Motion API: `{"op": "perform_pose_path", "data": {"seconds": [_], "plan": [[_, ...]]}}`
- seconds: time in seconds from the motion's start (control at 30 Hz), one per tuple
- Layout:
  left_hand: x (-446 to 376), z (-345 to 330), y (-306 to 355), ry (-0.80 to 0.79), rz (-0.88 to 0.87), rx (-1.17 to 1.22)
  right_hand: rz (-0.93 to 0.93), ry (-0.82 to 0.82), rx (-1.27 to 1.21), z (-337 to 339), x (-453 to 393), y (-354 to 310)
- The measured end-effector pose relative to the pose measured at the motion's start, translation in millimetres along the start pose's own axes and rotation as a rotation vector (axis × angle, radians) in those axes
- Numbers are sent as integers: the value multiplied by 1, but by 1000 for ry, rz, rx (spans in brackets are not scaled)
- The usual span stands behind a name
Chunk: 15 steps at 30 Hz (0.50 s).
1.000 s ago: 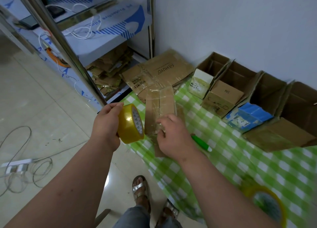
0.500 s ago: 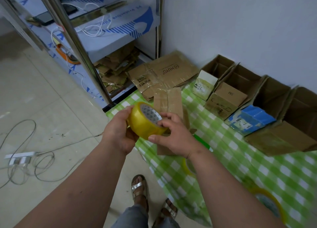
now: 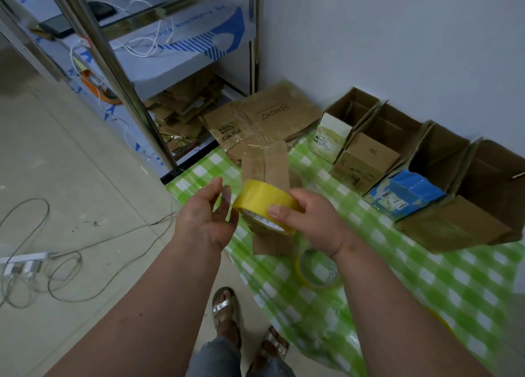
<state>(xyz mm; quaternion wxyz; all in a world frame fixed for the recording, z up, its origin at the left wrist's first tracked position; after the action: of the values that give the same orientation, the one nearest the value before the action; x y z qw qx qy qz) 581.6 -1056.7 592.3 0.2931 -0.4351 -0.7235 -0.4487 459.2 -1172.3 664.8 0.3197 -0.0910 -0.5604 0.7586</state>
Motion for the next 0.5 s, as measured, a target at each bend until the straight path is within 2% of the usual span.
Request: {"op": "perform_pose_path", "data": {"seconds": [0.1,0.3,0.4,0.5], "plan": [[0,4,-5,3,-16,13,-2,10,18,7,3,8],[3,33,-22,130,-71,-74,-12,58,130,20,-1,11],[0,28,-27,79,-50,14,-6,95,117,23,-2,7],[-3,25,-25,103,-59,132,30,164,242,36,-7,2]]}}
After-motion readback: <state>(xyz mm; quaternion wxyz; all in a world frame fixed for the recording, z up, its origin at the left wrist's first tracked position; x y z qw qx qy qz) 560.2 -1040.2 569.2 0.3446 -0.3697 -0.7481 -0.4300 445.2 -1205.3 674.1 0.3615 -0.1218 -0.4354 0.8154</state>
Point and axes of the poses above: each hand's wrist, its own x-axis away from the middle knuckle, its own z-axis out of the back of the hand, y = z × x, the point moved 10 cm from there along -x, towards the middle knuckle, and after that the axes turned 5 degrees about x, right-handed, at the moved point
